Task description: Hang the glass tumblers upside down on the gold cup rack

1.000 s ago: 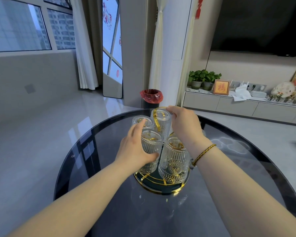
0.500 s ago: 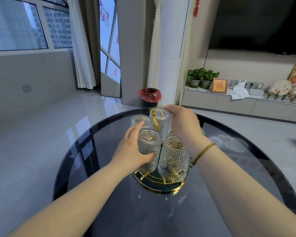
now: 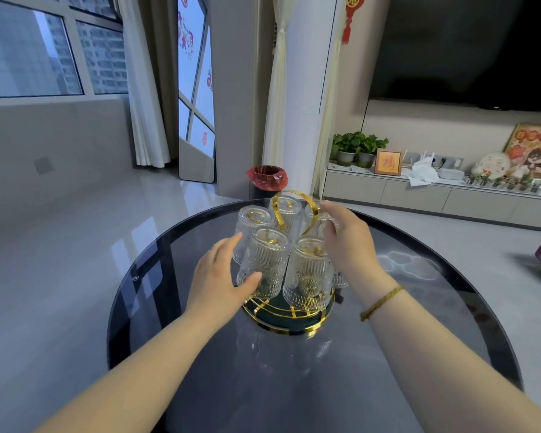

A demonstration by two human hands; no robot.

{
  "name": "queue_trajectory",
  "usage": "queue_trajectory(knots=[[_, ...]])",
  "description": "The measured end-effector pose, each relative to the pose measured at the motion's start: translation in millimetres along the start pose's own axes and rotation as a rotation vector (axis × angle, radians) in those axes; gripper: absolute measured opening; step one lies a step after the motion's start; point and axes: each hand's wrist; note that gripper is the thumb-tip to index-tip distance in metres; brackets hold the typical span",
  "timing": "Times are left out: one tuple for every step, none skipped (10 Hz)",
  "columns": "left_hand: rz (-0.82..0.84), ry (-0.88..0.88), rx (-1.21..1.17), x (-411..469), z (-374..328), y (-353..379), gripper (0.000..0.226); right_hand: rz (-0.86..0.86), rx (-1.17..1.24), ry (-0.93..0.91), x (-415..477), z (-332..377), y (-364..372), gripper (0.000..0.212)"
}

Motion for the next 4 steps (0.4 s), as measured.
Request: queue_trajectory(knots=[[-0.008,0.033,0.052,-29,5,1,0.054,-0.093,0.016,0.032,-37,-16,-12,0.036],[0.044,0.017,0.089,-57,14,7,0.047,-0.091,-0.05,0.074,-79,-35,-16,0.037],[0.115,-0.038,0.124,-85,25,15,0.044,0.016,-0.1,0.177,-118,-58,-13,0.038],[0.154,-0.078,0.159,-106,38,24,0.046,0.112,-0.187,0.277,-153,-78,-5,0.041]])
Point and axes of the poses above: each hand's wrist, its own x-axis towards the middle knuckle, its own y-axis out of the palm, z = x × y, and after that the axes turned 10 degrees about -z, right-handed
